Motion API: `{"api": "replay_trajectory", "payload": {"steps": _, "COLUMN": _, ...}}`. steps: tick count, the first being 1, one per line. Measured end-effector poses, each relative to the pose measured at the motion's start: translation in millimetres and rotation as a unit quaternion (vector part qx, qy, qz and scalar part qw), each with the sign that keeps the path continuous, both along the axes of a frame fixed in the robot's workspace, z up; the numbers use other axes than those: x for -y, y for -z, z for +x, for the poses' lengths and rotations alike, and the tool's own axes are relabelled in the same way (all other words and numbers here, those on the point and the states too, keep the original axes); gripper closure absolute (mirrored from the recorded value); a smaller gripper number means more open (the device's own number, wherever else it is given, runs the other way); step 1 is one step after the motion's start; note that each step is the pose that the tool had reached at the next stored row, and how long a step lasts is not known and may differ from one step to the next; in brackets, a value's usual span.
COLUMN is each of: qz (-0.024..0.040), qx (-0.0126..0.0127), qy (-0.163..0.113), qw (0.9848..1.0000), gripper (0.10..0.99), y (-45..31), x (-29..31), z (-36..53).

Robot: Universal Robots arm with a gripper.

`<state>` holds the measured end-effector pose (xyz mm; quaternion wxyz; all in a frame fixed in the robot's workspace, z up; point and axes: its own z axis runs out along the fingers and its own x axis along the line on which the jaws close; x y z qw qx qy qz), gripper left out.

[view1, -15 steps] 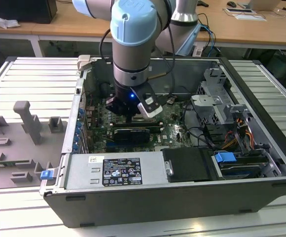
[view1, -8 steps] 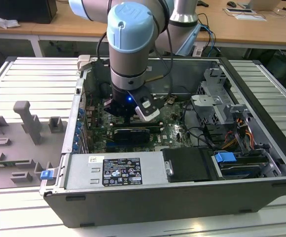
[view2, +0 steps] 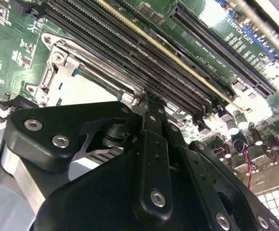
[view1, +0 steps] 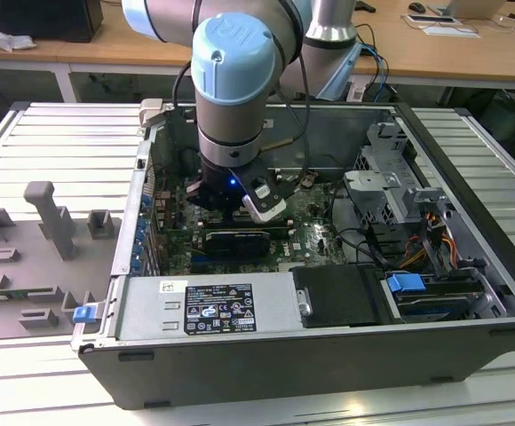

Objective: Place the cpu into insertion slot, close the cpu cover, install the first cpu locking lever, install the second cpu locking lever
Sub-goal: 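Install the second cpu locking lever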

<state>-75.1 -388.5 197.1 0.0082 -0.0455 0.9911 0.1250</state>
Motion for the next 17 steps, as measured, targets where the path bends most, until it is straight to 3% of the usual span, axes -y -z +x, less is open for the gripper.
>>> {"api": "replay_trajectory", "payload": {"steps": 5, "qz": 0.0013, "qx": 0.0000, "qy": -0.001, "qw": 1.0000, "gripper": 0.980, "y": 0.0, "x": 0.9, "z": -1.7}}
{"api": "replay_trajectory", "payload": {"steps": 10, "qz": 0.0013, "qx": -0.0001, "qy": -0.001, "qw": 1.0000, "gripper": 0.980, "y": -11.4, "x": 0.8, "z": -1.7}}
{"api": "replay_trajectory", "payload": {"steps": 17, "qz": 0.0013, "qx": -0.0001, "qy": -0.001, "qw": 1.0000, "gripper": 0.980, "y": -20.1, "x": 0.8, "z": -1.7}}
